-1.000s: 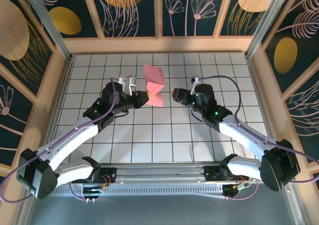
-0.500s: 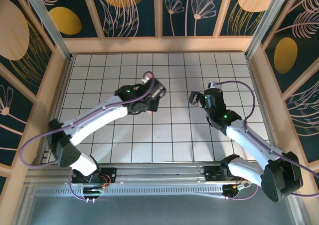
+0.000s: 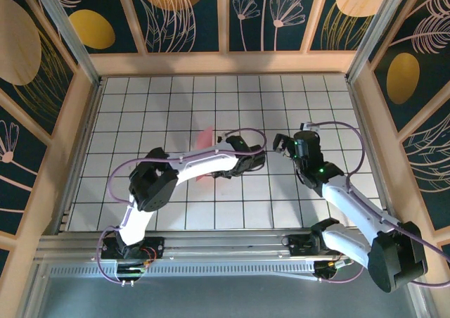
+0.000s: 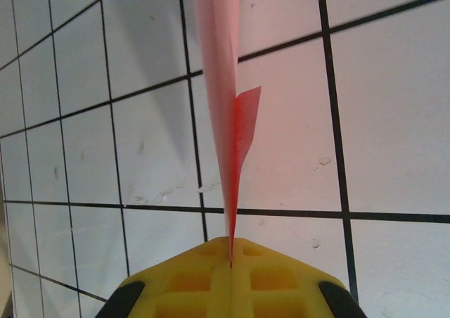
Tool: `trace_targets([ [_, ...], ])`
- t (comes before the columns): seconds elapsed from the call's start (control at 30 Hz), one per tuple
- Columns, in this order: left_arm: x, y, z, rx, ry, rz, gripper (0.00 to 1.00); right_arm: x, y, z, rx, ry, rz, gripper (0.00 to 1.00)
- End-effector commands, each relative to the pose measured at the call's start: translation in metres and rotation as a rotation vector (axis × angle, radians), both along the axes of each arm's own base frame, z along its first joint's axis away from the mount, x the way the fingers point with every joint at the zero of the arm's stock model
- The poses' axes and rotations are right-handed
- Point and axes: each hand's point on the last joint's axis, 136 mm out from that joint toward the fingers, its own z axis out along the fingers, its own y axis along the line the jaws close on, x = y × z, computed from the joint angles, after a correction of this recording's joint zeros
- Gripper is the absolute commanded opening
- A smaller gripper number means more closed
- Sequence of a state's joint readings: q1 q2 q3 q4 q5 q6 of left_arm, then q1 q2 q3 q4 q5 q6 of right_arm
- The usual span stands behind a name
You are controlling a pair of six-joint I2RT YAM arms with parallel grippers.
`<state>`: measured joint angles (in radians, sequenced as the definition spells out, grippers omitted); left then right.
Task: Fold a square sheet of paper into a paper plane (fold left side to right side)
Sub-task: Turn over the paper at the center of the table.
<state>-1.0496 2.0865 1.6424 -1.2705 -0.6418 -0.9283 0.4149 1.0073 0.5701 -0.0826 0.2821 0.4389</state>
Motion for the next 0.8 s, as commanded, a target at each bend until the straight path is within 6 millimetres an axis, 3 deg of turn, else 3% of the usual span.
trace_targets([
  [0.0, 0.0, -0.012, -0.007, -0.042, 0.006, 0.022, 0.0, 0.002, 0.001, 0.005, 0.023, -0.035, 0.018, 0.96],
  [0.27, -0.01, -0.043, -0.045, -0.187, 0.115, -0.006, 0.0, 0.003, 0.005, -0.001, 0.045, -0.02, 0.038, 0.96],
  [0.37, -0.013, -0.052, -0.053, -0.227, 0.145, -0.017, 0.07, 0.004, 0.007, 0.0, 0.05, -0.019, 0.043, 0.96],
  [0.6, -0.012, -0.068, -0.049, -0.306, 0.156, -0.054, 0.31, 0.004, 0.009, -0.003, 0.038, 0.013, 0.053, 0.96],
  [0.77, -0.009, -0.086, -0.032, -0.414, 0.141, -0.091, 0.45, 0.003, 0.011, -0.003, 0.044, 0.029, 0.068, 0.96],
])
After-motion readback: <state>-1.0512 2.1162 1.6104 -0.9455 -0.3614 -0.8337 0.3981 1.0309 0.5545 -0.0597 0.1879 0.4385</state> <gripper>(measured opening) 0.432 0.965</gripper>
